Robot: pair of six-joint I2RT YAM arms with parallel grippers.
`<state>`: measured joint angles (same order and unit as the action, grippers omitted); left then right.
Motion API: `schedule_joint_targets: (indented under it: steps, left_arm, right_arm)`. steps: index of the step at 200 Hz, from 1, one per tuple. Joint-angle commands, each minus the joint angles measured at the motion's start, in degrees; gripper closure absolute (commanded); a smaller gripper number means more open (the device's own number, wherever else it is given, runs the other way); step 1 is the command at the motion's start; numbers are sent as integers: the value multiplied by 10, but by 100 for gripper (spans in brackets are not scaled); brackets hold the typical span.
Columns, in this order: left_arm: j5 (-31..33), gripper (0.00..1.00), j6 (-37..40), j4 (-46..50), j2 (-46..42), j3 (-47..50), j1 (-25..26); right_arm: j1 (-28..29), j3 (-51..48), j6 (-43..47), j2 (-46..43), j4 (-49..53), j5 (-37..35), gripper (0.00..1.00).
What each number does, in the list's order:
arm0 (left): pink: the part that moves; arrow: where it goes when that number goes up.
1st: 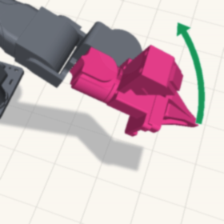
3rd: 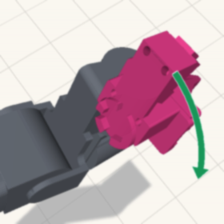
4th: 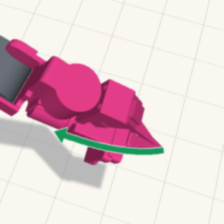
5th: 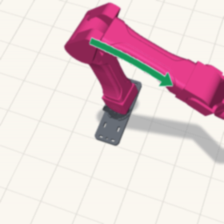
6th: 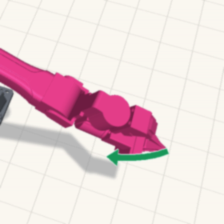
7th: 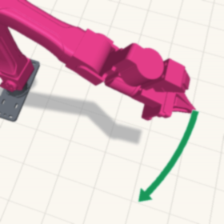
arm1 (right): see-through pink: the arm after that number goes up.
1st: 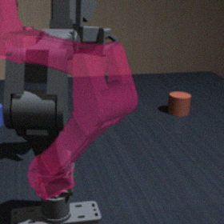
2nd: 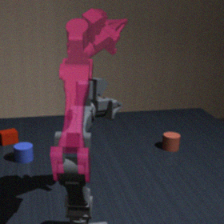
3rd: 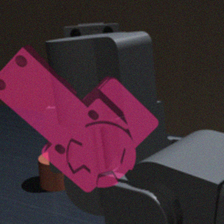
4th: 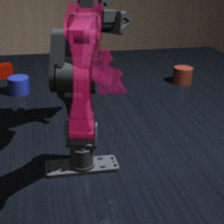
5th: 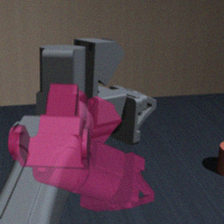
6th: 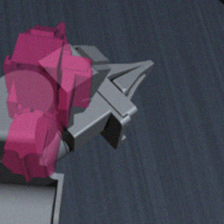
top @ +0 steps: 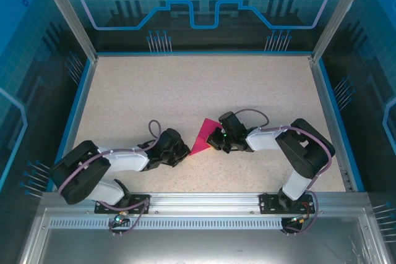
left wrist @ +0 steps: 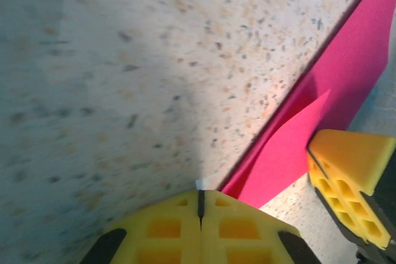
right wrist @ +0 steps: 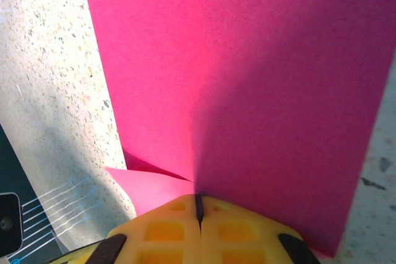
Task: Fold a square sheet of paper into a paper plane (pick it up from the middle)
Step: Third fold the triangle at the center of the table.
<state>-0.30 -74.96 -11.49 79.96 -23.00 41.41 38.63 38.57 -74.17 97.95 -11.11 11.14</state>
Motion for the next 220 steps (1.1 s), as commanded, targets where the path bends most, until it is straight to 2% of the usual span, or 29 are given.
schedule_joint_targets:
  steps: [1, 36, 51, 92, 115, 152, 193, 220]
  left_arm:
    - [37, 100, -3, 116, -34, 19, 5]
    - [34, 100, 68, 144, -93, -42, 8]
    - [15, 100, 96, 121, -92, -64, 8]
    - [-102, 100, 115, 4, 14, -104, 9]
    - [-129, 100, 120, -25, 60, -124, 9]
    - [-121, 100, 106, -71, 110, -112, 9]
    - [-71, 100, 59, -186, 148, -56, 11]
    - [-37, 100, 41, -207, 160, -39, 20]
  right_arm:
    - [-5, -39, -5, 59, 143, -72, 100]
    - [-5, -32, -2, 59, 145, -70, 100]
    - [-5, -31, -1, 58, 145, -70, 100]
    - [-5, -29, -1, 60, 145, -67, 100]
    - [-5, -26, 0, 62, 145, -67, 100]
    - [-5, -26, 0, 63, 144, -65, 100]
    - [-5, -30, -3, 65, 138, -61, 100]
    - [-6, -33, -4, 64, 138, -61, 100]
